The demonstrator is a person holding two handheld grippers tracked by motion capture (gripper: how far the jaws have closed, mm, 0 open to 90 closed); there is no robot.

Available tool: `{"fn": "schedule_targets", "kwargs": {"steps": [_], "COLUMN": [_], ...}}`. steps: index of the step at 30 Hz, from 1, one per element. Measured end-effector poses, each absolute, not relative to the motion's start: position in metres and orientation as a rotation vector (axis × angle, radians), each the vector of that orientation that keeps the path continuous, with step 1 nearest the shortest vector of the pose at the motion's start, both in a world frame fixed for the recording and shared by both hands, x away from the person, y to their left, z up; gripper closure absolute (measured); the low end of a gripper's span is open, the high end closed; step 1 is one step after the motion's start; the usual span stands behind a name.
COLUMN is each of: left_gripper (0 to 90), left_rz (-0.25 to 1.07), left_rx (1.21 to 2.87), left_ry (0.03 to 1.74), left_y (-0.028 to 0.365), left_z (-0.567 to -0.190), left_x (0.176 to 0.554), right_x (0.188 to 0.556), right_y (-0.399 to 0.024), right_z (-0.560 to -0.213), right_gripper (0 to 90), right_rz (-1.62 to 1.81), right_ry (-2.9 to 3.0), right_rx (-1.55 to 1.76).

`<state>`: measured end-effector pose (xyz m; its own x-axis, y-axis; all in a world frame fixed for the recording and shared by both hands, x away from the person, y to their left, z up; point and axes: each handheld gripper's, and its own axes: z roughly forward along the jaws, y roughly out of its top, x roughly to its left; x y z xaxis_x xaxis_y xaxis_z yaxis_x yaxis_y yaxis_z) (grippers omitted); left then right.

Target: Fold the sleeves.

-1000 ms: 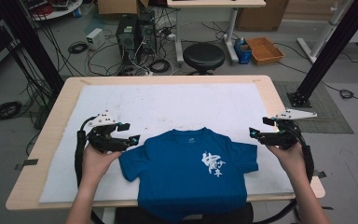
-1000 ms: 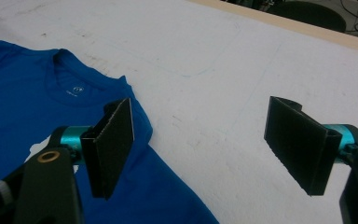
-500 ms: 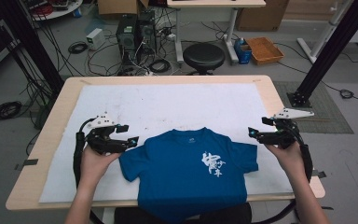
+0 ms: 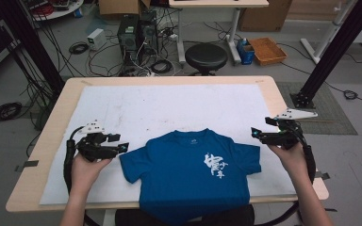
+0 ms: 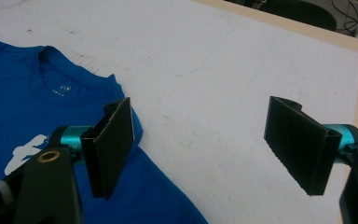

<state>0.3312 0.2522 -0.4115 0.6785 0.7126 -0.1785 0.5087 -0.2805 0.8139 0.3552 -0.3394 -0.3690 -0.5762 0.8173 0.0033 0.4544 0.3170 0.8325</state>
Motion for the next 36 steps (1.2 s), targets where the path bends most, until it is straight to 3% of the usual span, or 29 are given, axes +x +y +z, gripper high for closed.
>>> {"fn": "schedule_targets", "kwargs": {"steps": [15, 25, 30, 36], "left_gripper": [63.1, 71.6, 85.7, 87.5], "left_rz": [0.236, 0.228, 0.216, 0.181], "left_rx": [2.057, 2.096, 2.102, 2.045], "left_ry": [1.0, 1.013, 0.996, 1.021], "left_y": [0.262, 0.257, 0.254, 0.252], "left_z": [-0.436, -0.443, -0.443, -0.434], "left_x": [0.328, 0.33, 0.328, 0.327], "right_x": [0.356, 0.356, 0.356, 0.356], "right_y": [-0.338, -0.338, -0.337, -0.337], "right_z": [-0.37, -0.37, -0.371, -0.371], "right_gripper": [24.4, 24.4, 24.4, 24.6], "right_rz": [1.151, 1.143, 1.138, 1.139], "right_ry": [2.159, 2.158, 2.163, 2.16], "right_rx": [1.131, 1.133, 1.128, 1.126]}}
